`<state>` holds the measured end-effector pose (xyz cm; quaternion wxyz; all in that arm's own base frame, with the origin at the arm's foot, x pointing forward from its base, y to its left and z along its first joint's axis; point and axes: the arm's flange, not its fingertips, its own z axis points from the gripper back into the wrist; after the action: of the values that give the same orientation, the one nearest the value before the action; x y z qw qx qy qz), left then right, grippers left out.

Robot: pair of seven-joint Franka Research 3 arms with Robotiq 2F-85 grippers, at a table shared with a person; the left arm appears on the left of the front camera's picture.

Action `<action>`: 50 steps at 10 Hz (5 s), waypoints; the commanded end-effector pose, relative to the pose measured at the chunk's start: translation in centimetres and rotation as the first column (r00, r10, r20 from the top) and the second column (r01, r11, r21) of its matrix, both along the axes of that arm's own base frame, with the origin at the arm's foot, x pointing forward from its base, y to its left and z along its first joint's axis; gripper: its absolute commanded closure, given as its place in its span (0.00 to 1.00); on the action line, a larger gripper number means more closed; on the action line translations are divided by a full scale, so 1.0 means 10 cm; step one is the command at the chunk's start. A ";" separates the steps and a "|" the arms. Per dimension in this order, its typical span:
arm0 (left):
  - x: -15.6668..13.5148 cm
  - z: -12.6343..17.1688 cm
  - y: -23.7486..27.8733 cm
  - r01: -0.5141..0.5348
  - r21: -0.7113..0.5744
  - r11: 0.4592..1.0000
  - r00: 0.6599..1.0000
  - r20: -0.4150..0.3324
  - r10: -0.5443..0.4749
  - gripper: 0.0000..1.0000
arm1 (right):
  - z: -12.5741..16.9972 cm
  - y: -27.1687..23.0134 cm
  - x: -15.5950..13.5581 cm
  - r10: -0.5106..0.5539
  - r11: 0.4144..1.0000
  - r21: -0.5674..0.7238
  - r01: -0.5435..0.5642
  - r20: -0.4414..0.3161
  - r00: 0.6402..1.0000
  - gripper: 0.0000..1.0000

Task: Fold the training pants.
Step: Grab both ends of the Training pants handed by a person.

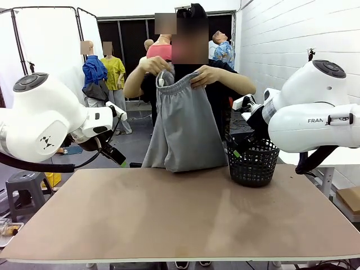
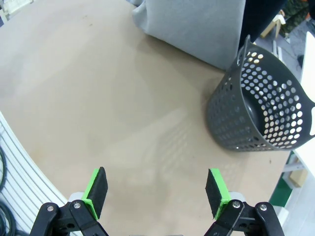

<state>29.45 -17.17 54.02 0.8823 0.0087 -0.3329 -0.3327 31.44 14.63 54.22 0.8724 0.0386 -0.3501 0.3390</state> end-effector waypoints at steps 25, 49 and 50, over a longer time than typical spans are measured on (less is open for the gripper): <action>0.00 0.01 0.01 0.009 0.005 1.000 1.000 0.005 -0.009 0.00 | 0.00 0.00 0.00 0.001 1.000 0.003 -0.001 -0.001 1.000 0.00; 0.00 0.01 0.01 0.009 0.005 1.000 1.000 0.005 -0.009 0.00 | 0.00 0.00 0.00 0.001 1.000 0.003 -0.001 -0.001 1.000 0.00; 0.00 0.01 0.01 0.009 0.005 1.000 1.000 0.005 -0.009 0.00 | 0.00 0.00 0.00 0.001 1.000 0.003 -0.001 -0.001 1.000 0.00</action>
<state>29.45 -17.17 54.02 0.8823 0.0087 -0.3329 -0.3327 31.44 14.63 54.22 0.8724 0.0386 -0.3501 0.3390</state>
